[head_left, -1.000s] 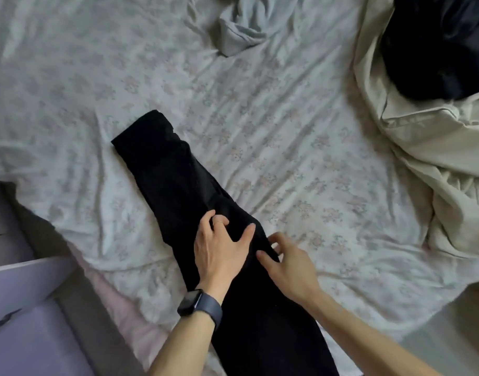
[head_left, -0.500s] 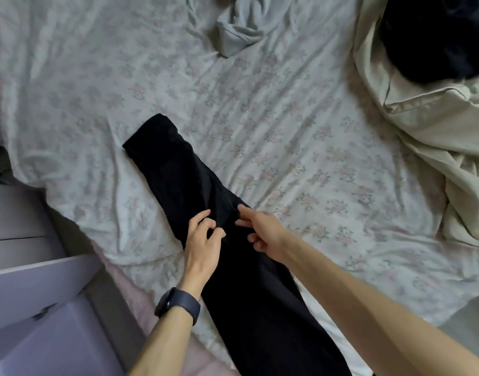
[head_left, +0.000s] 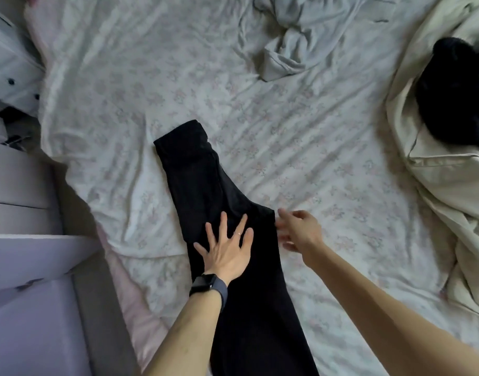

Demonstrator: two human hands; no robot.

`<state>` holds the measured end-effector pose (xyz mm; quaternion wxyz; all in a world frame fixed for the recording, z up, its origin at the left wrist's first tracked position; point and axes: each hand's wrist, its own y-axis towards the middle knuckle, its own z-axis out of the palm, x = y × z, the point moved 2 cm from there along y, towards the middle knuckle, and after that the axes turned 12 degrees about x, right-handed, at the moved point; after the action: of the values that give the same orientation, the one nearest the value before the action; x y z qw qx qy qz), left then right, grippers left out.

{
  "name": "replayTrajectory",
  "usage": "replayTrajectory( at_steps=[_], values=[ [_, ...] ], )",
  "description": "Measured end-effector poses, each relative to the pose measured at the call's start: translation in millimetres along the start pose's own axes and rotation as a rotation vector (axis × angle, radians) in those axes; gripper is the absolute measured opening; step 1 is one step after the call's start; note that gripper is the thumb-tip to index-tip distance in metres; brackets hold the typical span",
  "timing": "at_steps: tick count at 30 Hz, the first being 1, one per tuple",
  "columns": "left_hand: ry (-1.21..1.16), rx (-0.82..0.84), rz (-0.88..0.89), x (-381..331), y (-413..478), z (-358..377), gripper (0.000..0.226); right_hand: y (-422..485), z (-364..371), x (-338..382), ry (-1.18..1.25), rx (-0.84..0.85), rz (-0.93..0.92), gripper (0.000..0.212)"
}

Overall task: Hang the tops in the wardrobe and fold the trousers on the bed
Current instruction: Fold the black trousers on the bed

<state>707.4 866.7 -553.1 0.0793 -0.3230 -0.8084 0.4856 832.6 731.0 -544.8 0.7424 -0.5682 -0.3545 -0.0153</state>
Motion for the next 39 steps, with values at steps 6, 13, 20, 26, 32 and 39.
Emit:
replayTrajectory(
  at_steps=[6, 13, 20, 26, 32, 39],
  values=[
    [-0.018, -0.111, -0.012, -4.2, 11.7, 18.8, 0.049, 14.7, 22.3, 3.2, -0.244, 0.031, -0.160, 0.050],
    [0.100, -0.085, -0.136, 28.9, 27.3, 7.7, 0.053, 49.6, -9.4, 1.3, -0.348, -0.158, -0.246, 0.023],
    [-0.293, -0.518, -0.035, 48.7, -11.7, 48.5, 0.055, -38.0, -15.9, -83.2, -0.604, 0.082, -0.238, 0.026],
    [-0.521, -0.687, -0.083, 98.9, -108.3, 182.5, 0.033, -109.7, -34.6, -183.2, -0.517, 0.100, -0.146, 0.018],
    [-0.773, -0.454, -0.120, 118.7, -164.2, 272.0, 0.037, -151.0, -50.7, -267.1, -0.509, 0.121, -0.090, 0.016],
    [-1.102, -0.215, -0.080, 135.7, -197.9, 327.3, 0.055, -182.8, -60.2, -314.0, -0.514, 0.102, -0.056, 0.026]
  ],
)
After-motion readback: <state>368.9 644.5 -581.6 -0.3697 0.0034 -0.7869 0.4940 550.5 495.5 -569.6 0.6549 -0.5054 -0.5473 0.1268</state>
